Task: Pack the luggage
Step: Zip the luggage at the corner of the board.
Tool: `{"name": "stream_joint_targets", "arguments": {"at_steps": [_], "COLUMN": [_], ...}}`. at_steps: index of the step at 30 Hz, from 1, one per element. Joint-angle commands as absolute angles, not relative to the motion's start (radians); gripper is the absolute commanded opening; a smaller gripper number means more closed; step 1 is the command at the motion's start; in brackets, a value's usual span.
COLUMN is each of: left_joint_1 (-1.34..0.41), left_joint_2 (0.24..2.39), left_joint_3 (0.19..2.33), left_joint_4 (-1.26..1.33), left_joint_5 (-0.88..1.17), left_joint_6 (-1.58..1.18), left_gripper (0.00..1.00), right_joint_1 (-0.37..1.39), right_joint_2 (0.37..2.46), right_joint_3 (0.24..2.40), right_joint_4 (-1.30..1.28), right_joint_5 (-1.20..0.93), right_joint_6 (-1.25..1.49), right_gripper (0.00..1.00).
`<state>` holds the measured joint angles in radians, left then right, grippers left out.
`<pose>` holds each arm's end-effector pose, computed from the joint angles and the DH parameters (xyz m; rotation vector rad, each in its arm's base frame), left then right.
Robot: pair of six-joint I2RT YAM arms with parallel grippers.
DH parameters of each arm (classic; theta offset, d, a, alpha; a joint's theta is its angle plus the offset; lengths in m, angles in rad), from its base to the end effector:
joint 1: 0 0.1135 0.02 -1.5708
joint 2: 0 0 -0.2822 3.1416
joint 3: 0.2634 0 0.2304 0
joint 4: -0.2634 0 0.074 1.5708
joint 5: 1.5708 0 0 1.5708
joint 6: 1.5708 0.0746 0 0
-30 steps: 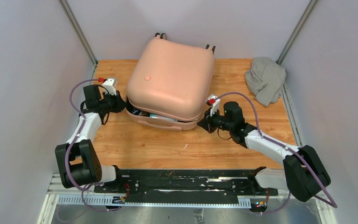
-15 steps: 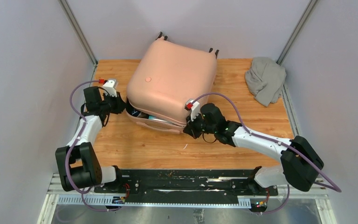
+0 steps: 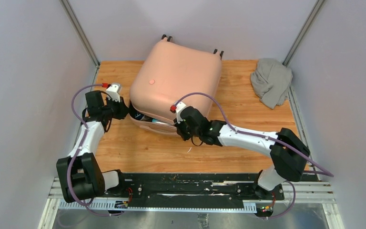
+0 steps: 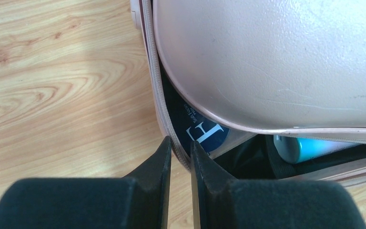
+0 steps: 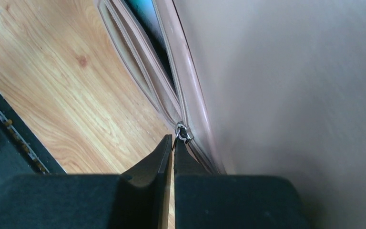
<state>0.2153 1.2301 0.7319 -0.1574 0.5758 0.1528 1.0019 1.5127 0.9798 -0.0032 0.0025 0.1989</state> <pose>0.2608 0.0154 0.2426 0.2422 2.1230 -0.4250 0.1906 0.2977 0.2580 -0.8543 2.0163 0.7018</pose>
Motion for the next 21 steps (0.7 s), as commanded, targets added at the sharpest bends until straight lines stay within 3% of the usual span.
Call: {"name": "stream_joint_targets", "arguments": {"at_steps": [1,5,10,17,21], "left_joint_1": [0.172,0.172,0.185,0.245,0.250], "left_joint_2": [1.200,1.181,1.163,1.145,1.110], "left_joint_3": [0.693,0.698,0.718,0.754,0.766], "left_joint_4": [-0.370,-0.388,-0.439,-0.505,-0.547], "left_joint_5": [0.743,0.741,0.731,0.731,0.737], "left_joint_6": [0.145,0.153,0.184,0.247,0.288], "left_gripper": [0.00,0.00,0.00,0.00,0.00], "right_joint_1": [1.094,1.111,1.102,0.974,0.800], "right_joint_2": [1.641,1.733,1.707,1.353,1.085], "right_joint_3": [1.132,1.239,1.261,1.068,0.951], "right_joint_4": [0.065,0.027,-0.071,-0.195,-0.283], "right_joint_5": [-0.053,-0.052,-0.014,-0.012,-0.002], "right_joint_6": [0.200,0.180,0.185,0.257,0.327], "right_gripper": [0.04,0.12,0.33,0.58,0.63]}}
